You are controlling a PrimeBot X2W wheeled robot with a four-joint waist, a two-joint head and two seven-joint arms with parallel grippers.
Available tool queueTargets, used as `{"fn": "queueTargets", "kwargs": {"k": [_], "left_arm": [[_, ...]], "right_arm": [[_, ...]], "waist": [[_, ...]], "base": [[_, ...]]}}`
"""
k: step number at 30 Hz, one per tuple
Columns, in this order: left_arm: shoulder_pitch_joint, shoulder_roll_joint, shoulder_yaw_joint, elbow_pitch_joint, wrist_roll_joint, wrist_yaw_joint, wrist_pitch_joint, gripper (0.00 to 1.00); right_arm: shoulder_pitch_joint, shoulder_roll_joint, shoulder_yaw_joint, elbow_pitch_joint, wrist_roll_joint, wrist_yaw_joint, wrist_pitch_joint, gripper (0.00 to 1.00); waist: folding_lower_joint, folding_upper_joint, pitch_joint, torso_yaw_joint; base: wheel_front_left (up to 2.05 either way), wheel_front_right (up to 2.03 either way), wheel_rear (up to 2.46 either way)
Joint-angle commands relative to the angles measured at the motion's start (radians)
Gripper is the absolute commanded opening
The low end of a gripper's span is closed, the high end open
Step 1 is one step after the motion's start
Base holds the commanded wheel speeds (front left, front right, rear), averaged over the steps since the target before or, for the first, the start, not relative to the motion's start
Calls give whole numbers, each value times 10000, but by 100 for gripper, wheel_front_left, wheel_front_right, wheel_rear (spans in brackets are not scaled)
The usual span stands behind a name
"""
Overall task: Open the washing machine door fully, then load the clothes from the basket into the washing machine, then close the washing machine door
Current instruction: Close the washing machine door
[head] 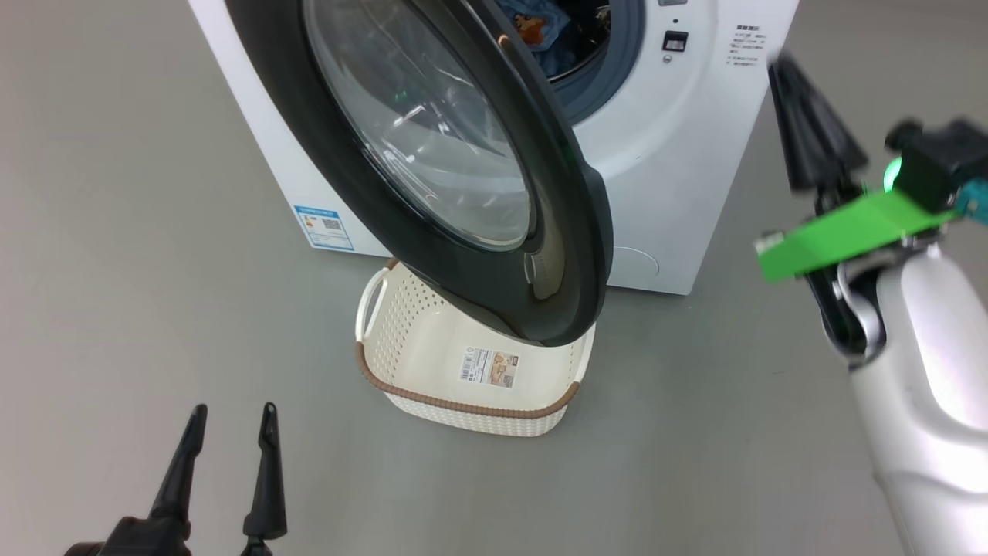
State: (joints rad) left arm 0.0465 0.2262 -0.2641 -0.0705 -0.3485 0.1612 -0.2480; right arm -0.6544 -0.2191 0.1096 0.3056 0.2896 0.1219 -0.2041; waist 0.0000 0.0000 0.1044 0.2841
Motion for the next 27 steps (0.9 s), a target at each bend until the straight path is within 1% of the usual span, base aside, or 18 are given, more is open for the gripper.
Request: {"fn": "queueTargets", "kwargs": {"k": [1, 5, 8, 11, 13, 16, 19, 27], "left_arm": [[-495, 169, 350, -203, 133, -63, -93, 100], [-521, 203, 372, -277, 177, -64, -103, 100], [-542, 229, 389, -341, 199, -62, -109, 100], [-609, 207, 382, -396, 223, -49, -113, 100], [-656, 182, 375, -414, 233, -43, -116, 100], [-722, 144, 345, -416, 254, -50, -120, 100], [-783, 117, 324, -402, 264, -73, -123, 100], [-1031, -20, 228, -317, 304, -168, -131, 100]], "right_arm": [[-464, 123, 361, -626, 73, 88, 50, 0], [-763, 396, 1048, -1939, 29, 88, 609, 0], [-534, 741, 1689, -2860, 41, 88, 1212, 0], [-80, 1002, 2340, -3423, 150, 88, 1786, 0], [265, 1135, 2732, -3510, 266, 88, 2066, 0], [652, 1251, 3183, -3188, 381, 88, 2252, 0], [740, 1325, 3590, -2523, 476, 88, 2166, 0], [33, 1424, 4324, -387, 664, 88, 1389, 0]], "waist": [[0, 0, -6, 51], [0, 0, 2, 103], [0, 0, 43, 138], [0, 0, 125, 187], [0, 0, 184, 208], [0, 0, 265, 236], [0, 0, 351, 247], [0, 0, 630, 320]], "base": [[0, 0, 0], [0, 0, 0], [0, 0, 0], [0, 0, 0], [0, 0, 0], [0, 0, 0], [0, 0, 0], [0, 0, 0]]}}
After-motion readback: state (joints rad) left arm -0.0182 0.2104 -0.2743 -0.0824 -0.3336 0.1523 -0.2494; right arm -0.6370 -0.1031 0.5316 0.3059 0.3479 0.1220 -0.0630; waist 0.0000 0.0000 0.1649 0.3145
